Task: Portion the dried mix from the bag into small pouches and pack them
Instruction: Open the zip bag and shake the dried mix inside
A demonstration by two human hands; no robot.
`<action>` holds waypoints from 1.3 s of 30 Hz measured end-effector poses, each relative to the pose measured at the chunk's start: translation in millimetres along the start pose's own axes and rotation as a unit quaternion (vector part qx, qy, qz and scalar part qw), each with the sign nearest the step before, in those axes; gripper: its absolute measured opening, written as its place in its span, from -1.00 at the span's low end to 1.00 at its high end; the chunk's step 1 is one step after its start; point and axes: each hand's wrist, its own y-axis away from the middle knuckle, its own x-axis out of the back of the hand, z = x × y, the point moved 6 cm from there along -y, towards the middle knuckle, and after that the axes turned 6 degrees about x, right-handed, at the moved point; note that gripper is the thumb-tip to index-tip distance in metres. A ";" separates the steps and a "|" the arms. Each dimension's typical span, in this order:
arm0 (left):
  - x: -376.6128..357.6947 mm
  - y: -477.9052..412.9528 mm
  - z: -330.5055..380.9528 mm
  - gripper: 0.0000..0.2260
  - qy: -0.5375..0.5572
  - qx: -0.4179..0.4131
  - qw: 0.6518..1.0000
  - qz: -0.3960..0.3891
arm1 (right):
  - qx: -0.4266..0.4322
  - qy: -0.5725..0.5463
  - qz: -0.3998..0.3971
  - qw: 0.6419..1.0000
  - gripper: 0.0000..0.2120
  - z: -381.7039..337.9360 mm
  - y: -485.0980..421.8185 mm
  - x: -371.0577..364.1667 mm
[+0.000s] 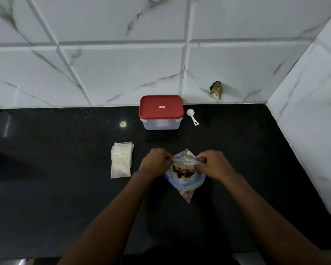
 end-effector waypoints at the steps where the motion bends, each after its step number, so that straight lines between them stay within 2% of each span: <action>1: 0.9 -0.7 0.8 -0.88 0.001 0.003 1.000 0.000 | 0.003 0.021 -0.006 1.000 -0.78 0.7 -2.0 0.6; 3: 3.8 -3.4 1.2 -0.90 0.031 0.008 0.999 -0.004 | 0.001 0.034 -0.008 0.999 -0.85 3.0 -5.7 4.3; 5: 5.6 -4.5 -0.4 -0.88 0.120 0.038 0.991 -0.045 | -0.016 -0.012 0.002 1.000 -0.84 7.2 -10.1 11.3; 6: 4.5 -4.5 -2.1 -0.86 0.183 0.065 0.978 -0.077 | -0.036 -0.063 0.003 0.997 -0.83 10.8 -12.6 14.0; 8: -1.0 -3.1 -6.5 -0.81 0.319 0.130 0.928 -0.140 | -0.092 -0.187 -0.017 0.978 -0.80 16.6 -12.1 14.6; 10: -7.8 0.3 -10.8 -0.74 0.460 0.194 0.848 -0.179 | -0.149 -0.297 -0.054 0.942 -0.77 18.8 -7.3 11.3; 12: -15.1 2.1 -12.7 -0.69 0.550 0.229 0.774 -0.212 | -0.202 -0.417 -0.089 0.882 -0.74 18.3 -1.4 4.4; 13: -18.0 3.5 -11.7 -0.69 0.577 0.238 0.750 -0.221 | -0.224 -0.472 -0.104 0.846 -0.75 16.0 1.2 0.5; 15: -25.4 5.5 -8.6 -0.72 0.606 0.259 0.723 -0.208 | -0.254 -0.552 -0.104 0.787 -0.76 13.4 1.9 -7.8; 16: -28.9 5.2 -7.7 -0.73 0.612 0.267 0.719 -0.191 | -0.260 -0.570 -0.090 0.774 -0.75 13.4 0.3 -11.4; 18: -34.6 2.9 -7.3 -0.67 0.617 0.274 0.720 -0.162 | -0.253 -0.575 -0.050 0.776 -0.75 15.7 -3.7 -15.5; 21: -33.5 2.0 -8.0 -0.60 0.610 0.275 0.731 -0.132 | -0.233 -0.522 -0.008 0.820 -0.72 22.0 -7.8 -15.5; 23: -29.4 2.2 -10.7 -0.63 0.558 0.273 0.775 -0.111 | -0.224 -0.457 0.011 0.861 -0.70 24.7 -6.7 -10.0; 26: -23.8 1.2 -20.0 -0.75 0.404 0.262 0.875 -0.053 | -0.206 -0.346 0.050 0.914 -0.70 33.3 -1.4 1.2; 27: -21.2 2.1 -21.9 -0.75 0.362 0.257 0.895 -0.038 | -0.206 -0.321 0.057 0.923 -0.69 36.8 1.4 3.8; 29: -17.5 5.5 -26.6 -0.71 0.317 0.273 0.908 -0.025 | -0.214 -0.287 0.050 0.932 -0.70 39.5 7.3 6.8; 32: -14.7 12.8 -29.5 -0.74 0.317 0.298 0.900 -0.039 | -0.232 -0.304 0.026 0.924 -0.77 40.6 12.1 6.4; 35: -18.1 19.3 -30.8 -0.79 0.390 0.301 0.867 -0.077 | -0.253 -0.416 0.015 0.873 -0.78 39.5 16.2 2.7; 37: -23.1 26.2 -28.5 -0.78 0.485 0.305 0.812 -0.117 | -0.269 -0.488 -0.002 0.830 -0.77 37.3 19.3 -2.6; 39: -28.4 31.4 -26.7 -0.76 0.588 0.313 0.730 -0.151 | -0.291 -0.550 -0.014 0.783 -0.76 38.0 20.2 -8.6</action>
